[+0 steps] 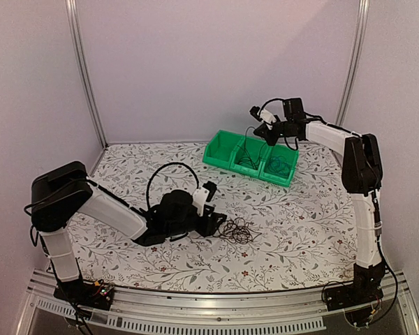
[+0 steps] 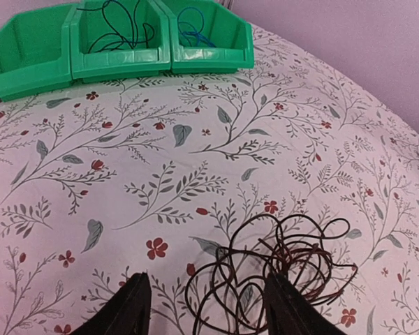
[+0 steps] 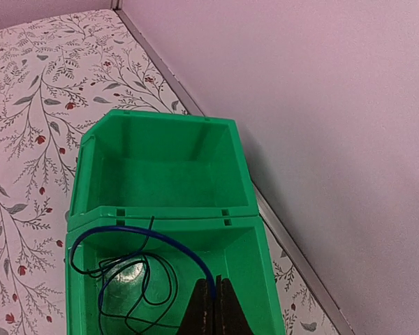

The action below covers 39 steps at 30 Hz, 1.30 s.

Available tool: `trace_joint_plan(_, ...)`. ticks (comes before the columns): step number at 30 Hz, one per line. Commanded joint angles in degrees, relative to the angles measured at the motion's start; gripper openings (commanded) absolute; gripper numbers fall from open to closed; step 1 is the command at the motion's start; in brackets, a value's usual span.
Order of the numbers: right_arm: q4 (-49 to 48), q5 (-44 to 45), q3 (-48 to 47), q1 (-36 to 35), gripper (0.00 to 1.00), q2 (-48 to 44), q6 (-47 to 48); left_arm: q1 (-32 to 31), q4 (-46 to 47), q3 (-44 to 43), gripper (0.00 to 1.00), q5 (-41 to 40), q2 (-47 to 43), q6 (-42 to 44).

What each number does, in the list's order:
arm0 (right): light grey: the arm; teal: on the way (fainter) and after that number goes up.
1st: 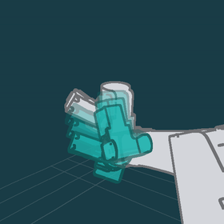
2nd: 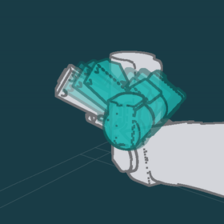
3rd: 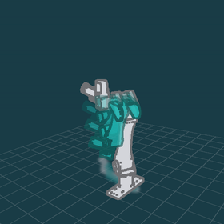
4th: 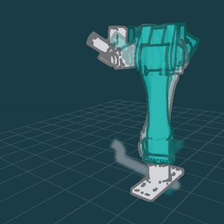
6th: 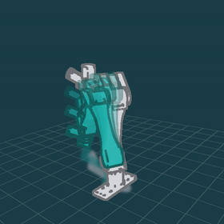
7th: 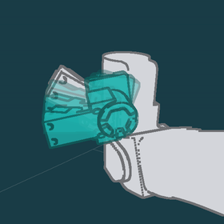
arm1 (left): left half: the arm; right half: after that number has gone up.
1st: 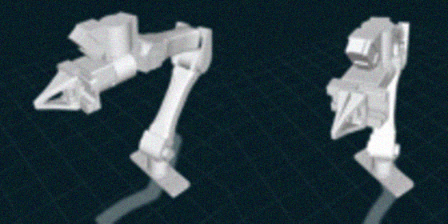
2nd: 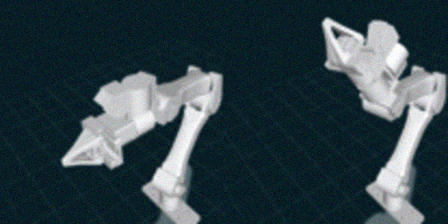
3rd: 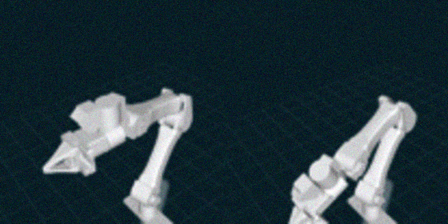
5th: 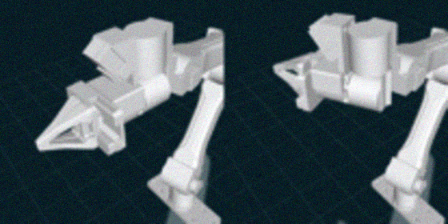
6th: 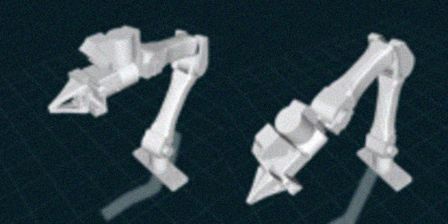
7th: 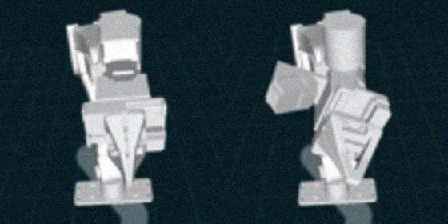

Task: Untangle the cables

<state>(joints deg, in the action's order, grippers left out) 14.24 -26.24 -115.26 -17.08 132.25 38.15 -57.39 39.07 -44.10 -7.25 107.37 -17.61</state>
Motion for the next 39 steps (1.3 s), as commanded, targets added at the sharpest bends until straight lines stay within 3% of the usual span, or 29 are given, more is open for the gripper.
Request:
trace_joint_plan(1,-1.4,0.6,2.9,3.3,0.0,-0.4,-1.9,-0.4,-0.2,-1.7,0.55,0.6,1.7,0.1)
trace_joint_plan(8,-1.2,1.2,5.3,4.1,0.0,-1.6,-1.1,-0.4,0.4,-1.7,0.55,1.2,2.2,-1.0)
trace_joint_plan(22,2.6,3.6,-3.9,-0.8,0.0,6.7,1.1,-0.5,0.5,0.3,0.55,0.7,0.8,-2.4)
trace_joint_plan(35,3.6,6.8,-4.3,-1.4,0.0,9.3,2.5,-0.5,0.4,0.0,0.55,0.9,1.1,-2.6)
trace_joint_plan(39,5.3,8.9,-4.1,-2.1,0.17,8.5,3.6,-0.5,0.6,0.1,0.55,0.9,1.2,-2.7)
